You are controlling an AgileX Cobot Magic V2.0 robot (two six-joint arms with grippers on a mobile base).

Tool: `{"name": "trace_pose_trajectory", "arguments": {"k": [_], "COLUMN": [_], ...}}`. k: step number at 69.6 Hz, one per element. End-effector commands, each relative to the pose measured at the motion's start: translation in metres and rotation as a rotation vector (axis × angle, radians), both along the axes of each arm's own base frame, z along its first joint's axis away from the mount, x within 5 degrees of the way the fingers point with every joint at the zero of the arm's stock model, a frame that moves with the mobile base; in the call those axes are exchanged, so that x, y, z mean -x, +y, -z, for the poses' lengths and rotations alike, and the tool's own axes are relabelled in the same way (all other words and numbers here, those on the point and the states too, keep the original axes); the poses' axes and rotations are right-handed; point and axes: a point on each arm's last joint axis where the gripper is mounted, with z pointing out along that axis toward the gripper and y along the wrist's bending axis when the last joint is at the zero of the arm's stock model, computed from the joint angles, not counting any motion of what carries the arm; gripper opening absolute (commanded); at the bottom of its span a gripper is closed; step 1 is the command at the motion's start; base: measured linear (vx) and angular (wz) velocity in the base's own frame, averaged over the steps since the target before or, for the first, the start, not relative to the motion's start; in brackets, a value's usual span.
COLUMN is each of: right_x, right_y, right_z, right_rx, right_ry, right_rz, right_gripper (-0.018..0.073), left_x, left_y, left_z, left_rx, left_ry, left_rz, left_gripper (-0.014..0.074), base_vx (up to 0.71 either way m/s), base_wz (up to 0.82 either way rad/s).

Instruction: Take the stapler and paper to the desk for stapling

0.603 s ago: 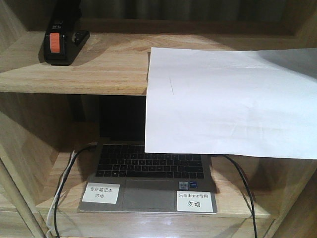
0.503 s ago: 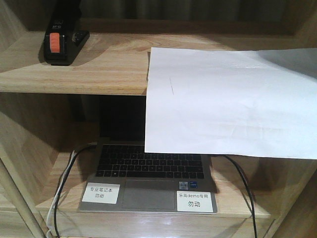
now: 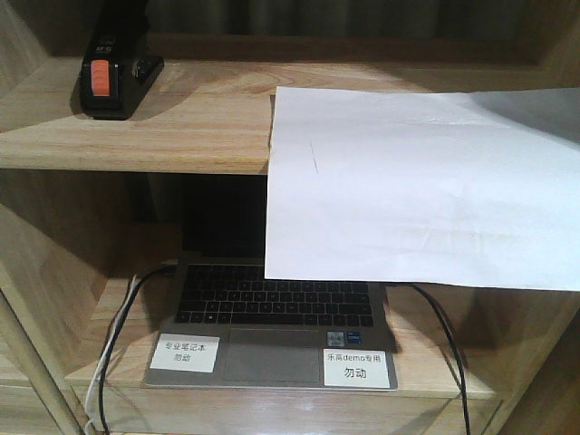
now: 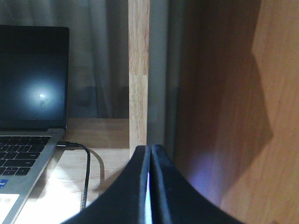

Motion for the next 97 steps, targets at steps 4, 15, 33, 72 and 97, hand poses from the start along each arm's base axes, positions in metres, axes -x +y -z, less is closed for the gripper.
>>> {"name": "trace_pose_trajectory", "arguments": {"k": [4,15,33,72,97], "right_x": [0.001,0.001,0.001,0.001,0.009], "right_y": [0.000,0.000,0.000,0.000,0.003], "right_z": [-0.004,-0.004,-0.004,-0.009,-0.047], "right_rx": [0.014,0.014,0.014,0.037,0.117], "right_ry": [-0.077,-0.077,-0.080,-0.133,-0.479], "right_rz": [0.003,0.003,0.003,0.002,-0.009], "right_gripper": [-0.0002,-0.0002,-0.0002,-0.0002,-0.0002], "left_x": [-0.001,-0.001,-0.001,-0.001,0.009], "left_y": [0.000,0.000,0.000,0.001,0.004], "left_z": [0.002,0.002,0.002,-0.008,-0.050], "left_rx": [0.018,0.018,0.007,0.020,0.077], "left_ry": [-0.058,-0.058,-0.058,-0.167,-0.576], "left_rz": [-0.007,-0.007,-0.007,-0.014,-0.036], "left_gripper": [-0.0006,-0.0006,-0.0006,-0.0006,-0.0006], "base_vx": [0.00,0.00,0.00,0.00,0.00], "base_wz": [0.00,0.00,0.00,0.00,0.00]}}
